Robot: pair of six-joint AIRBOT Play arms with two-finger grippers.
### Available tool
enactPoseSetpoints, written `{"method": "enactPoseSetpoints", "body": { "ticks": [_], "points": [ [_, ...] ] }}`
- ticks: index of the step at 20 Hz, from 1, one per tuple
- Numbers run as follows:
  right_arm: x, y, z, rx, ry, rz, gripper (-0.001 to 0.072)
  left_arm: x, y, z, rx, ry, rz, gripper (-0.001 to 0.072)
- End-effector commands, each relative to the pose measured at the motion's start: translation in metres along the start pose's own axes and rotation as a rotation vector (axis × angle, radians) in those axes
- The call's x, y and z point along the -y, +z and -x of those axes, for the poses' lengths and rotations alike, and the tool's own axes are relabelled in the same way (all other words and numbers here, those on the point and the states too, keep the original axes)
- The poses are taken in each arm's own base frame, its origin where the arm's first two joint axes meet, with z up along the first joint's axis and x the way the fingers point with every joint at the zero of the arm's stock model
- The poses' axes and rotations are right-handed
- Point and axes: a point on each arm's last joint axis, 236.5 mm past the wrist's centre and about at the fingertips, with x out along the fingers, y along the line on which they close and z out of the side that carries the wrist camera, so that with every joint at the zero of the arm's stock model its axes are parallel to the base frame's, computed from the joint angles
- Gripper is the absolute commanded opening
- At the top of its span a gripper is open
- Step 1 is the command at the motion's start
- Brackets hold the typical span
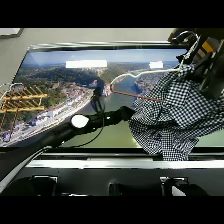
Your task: Fold the clothes and pants, and hang the long-sleeved shirts on hangers.
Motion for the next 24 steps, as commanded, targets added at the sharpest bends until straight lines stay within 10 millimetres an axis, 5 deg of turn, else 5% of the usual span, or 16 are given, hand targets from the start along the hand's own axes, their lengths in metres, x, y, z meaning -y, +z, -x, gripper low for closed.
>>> {"method": "enactPoseSetpoints", "body": {
  "ticks": [1,10,11,16,20,24],
  "points": [
    [0.001,-0.002,0.000,-0.007,-0.004,-0.007,0.0031,0.027,-0.010,-0.025,-0.041,-0.064,0.039,0.0589],
    [0.001,-0.002,0.000,-0.007,-0.004,-0.022,0.0031,0.050,-0.040,-0.053,-0.072,-0.165,0.174,0.0582],
    [0.001,-0.002,0.000,-0.007,-0.004,-0.022,0.0031,0.050,-0.042,-0.055,-0.074,-0.169,0.196,0.0521],
    [0.007,-0.011,0.001,-0.047,-0.029,-0.046,0.0031,0.074,-0.055,-0.049,-0.130,-0.268,0.180,0.0500],
    [0.008,-0.014,0.001,-0.056,-0.035,-0.059,0.0031,0.051,-0.052,-0.044,-0.112,-0.215,0.196,0.0501],
    [0.008,-0.014,0.000,-0.058,-0.034,-0.060,0.0031,0.027,-0.026,-0.021,-0.062,-0.157,0.086,0.0500]
  ]
}}
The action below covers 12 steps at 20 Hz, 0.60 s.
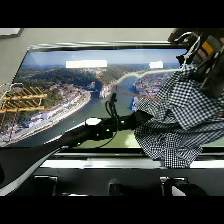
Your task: Fold the clothes and pants, and hang the long-sleeved shirts on hangers.
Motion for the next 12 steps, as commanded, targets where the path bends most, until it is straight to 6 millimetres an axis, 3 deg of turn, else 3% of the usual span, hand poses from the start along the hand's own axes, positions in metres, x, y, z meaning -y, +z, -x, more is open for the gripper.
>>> {"method": "enactPoseSetpoints", "body": {
  "ticks": [1,4,6,12],
  "points": [
    [0.001,-0.002,-0.001,-0.010,-0.001,0.000,0.0031,-0.006,0.024,0.023,0.036,0.038,-0.103,0.0500],
    [-0.004,0.003,-0.010,0.007,0.043,-0.001,0.0031,0.001,0.055,0.041,0.094,0.038,-0.145,0.0500],
    [-0.002,0.004,-0.015,0.008,0.048,-0.021,0.0031,0.005,0.059,0.045,0.093,0.024,-0.144,0.0500],
    [0.007,0.007,-0.016,0.021,0.014,-0.026,0.0031,0.003,0.007,0.020,0.022,0.034,-0.115,0.0500]
  ]
}}
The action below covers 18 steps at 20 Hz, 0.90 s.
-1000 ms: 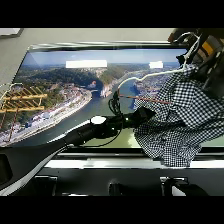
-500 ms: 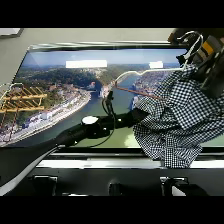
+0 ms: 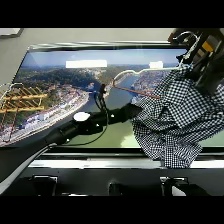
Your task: Fold the clothes and pants, and hang the long-sleeved shirts on hangers.
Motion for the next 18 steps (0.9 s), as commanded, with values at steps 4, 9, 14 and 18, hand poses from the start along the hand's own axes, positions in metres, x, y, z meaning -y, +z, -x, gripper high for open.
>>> {"method": "enactPoseSetpoints", "body": {
  "ticks": [4,9,14,18],
  "points": [
    [0.003,0.000,-0.001,0.002,-0.010,-0.005,0.0031,-0.005,-0.036,-0.022,-0.012,0.020,0.080,0.0500],
    [0.003,0.000,-0.001,0.002,-0.010,-0.005,0.0031,0.001,-0.022,-0.027,0.055,-0.033,0.127,0.0500],
    [0.003,0.000,-0.001,0.001,-0.008,-0.005,0.0031,0.006,-0.018,-0.031,0.070,-0.059,0.133,0.0500],
    [0.002,0.000,-0.001,0.000,-0.007,-0.005,0.0031,0.005,-0.014,-0.045,0.073,-0.071,0.144,0.0500]
  ]
}}
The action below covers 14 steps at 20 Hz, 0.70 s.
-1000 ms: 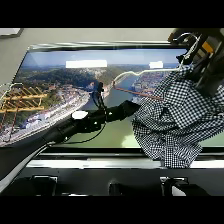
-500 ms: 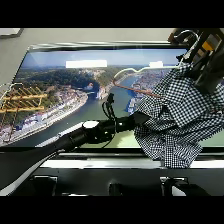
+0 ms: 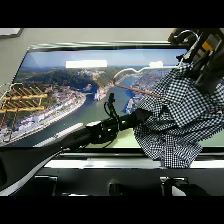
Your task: Fold the clothes and pants, and hang the long-sleeved shirts on hangers.
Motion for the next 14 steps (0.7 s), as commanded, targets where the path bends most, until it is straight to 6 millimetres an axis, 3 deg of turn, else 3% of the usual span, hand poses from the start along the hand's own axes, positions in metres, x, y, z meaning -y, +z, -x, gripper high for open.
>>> {"method": "enactPoseSetpoints", "body": {
  "ticks": [1,2,4,5,6,10,14],
  "points": [
    [0.000,-0.001,0.000,-0.002,0.002,0.000,0.0031,-0.001,0.001,-0.014,0.003,-0.013,0.012,0.0498],
    [0.000,-0.001,0.000,-0.002,0.003,0.000,0.0031,-0.004,0.003,-0.018,0.009,-0.012,0.029,0.0461],
    [0.000,-0.001,0.000,-0.002,0.003,0.000,0.0031,-0.009,0.008,-0.025,0.021,-0.010,0.055,0.0306],
    [0.000,-0.001,0.000,-0.002,0.002,0.000,0.0031,-0.013,0.008,-0.027,0.019,-0.005,0.056,0.0110],
    [0.000,-0.001,0.000,-0.002,0.002,0.000,0.0031,-0.017,0.008,-0.028,0.019,0.003,0.057,0.0031],
    [-0.008,-0.009,0.000,-0.039,0.035,-0.002,0.0030,-0.020,0.040,-0.017,0.067,0.028,0.000,0.0028],
    [-0.008,-0.011,0.000,-0.046,0.035,-0.008,0.0030,-0.011,0.108,0.019,0.193,0.086,-0.134,0.0027]
  ]
}}
